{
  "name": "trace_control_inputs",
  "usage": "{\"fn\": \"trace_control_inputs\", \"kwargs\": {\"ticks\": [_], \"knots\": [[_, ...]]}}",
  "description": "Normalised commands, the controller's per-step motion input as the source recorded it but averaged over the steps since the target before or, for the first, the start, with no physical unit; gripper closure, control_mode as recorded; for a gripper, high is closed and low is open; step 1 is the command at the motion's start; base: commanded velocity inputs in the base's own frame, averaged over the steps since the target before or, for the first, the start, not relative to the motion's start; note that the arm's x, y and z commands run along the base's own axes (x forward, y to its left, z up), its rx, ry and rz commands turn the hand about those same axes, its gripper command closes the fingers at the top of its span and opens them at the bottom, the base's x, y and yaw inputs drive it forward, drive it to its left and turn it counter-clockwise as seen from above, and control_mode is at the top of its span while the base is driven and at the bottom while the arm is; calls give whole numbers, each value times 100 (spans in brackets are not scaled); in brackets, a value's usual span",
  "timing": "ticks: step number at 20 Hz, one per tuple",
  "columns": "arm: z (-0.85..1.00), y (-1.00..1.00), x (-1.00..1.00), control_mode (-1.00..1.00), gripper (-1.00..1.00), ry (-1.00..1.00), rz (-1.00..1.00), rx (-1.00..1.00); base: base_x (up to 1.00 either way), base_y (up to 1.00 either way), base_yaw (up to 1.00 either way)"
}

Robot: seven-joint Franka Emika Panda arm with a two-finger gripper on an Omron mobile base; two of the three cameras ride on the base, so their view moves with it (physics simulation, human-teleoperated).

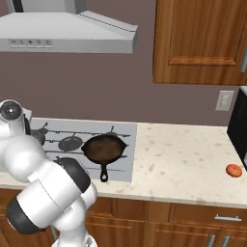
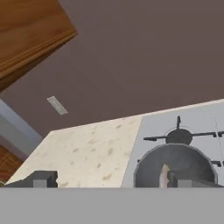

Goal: Place both pans onto different burners. Then place the squash and the fish on different pans.

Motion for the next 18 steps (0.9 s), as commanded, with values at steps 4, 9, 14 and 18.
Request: {"fn": "trace_control_inputs", "kwargs": {"ticks": [4, 9, 14, 18], "knots": [[43, -21, -55, -100, -100, 0, 0, -20, 0, 0, 0], [55, -21, -49, -100, -100, 4, 0, -17, 0, 0, 0], [53, -31, -54, -100, -100, 7, 0, -14, 0, 0, 0], [23, -49, -68, -100, -100, 2, 0, -14, 0, 0, 0]]}}
